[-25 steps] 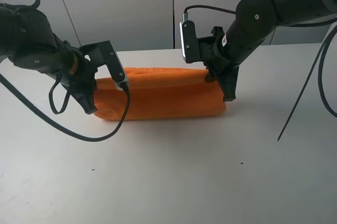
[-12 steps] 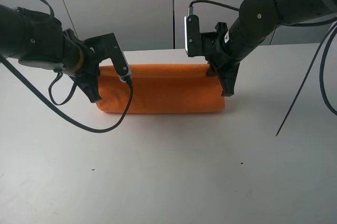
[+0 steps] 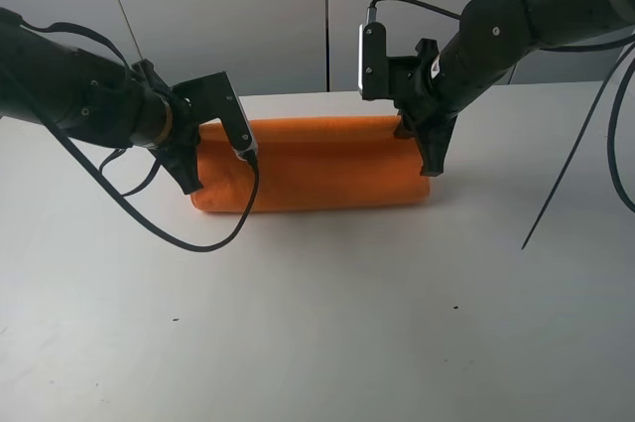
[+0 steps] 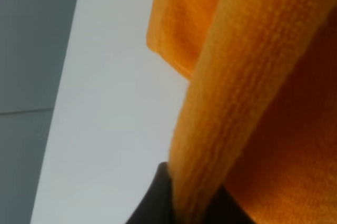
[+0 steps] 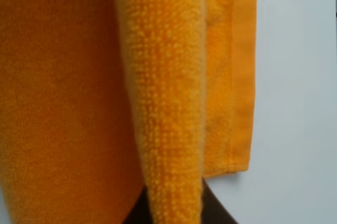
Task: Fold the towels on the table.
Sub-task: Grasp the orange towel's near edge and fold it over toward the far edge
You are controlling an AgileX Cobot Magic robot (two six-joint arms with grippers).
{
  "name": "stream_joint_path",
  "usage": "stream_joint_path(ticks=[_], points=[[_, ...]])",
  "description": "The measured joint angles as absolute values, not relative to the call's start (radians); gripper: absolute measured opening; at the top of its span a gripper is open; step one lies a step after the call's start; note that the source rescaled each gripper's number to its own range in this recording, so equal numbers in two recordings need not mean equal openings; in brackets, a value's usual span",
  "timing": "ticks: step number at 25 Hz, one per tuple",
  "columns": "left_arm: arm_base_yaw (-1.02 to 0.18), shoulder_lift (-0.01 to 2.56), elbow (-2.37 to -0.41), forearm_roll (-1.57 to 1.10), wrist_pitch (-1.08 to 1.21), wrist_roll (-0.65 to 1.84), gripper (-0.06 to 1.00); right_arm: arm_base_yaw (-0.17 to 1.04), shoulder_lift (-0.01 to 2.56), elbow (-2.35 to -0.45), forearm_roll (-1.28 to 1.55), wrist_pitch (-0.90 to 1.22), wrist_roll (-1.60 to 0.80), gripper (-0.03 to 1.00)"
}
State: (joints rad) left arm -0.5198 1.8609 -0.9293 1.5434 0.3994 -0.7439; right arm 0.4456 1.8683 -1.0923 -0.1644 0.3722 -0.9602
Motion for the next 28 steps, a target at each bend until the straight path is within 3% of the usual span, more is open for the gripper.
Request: stream_joint_path(ticks=[25, 28], points=[[-0.52, 2.047, -1.054, 1.76, 0.47, -0.925, 0.0, 0.429, 1.966, -1.092, -0.173, 0.298, -0.955, 0.0], [-0.52, 2.048, -1.061, 1.76, 0.476, -0.929, 0.09, 0.429, 1.966, -1.092, -0.173, 0.294, -0.942, 0.1]])
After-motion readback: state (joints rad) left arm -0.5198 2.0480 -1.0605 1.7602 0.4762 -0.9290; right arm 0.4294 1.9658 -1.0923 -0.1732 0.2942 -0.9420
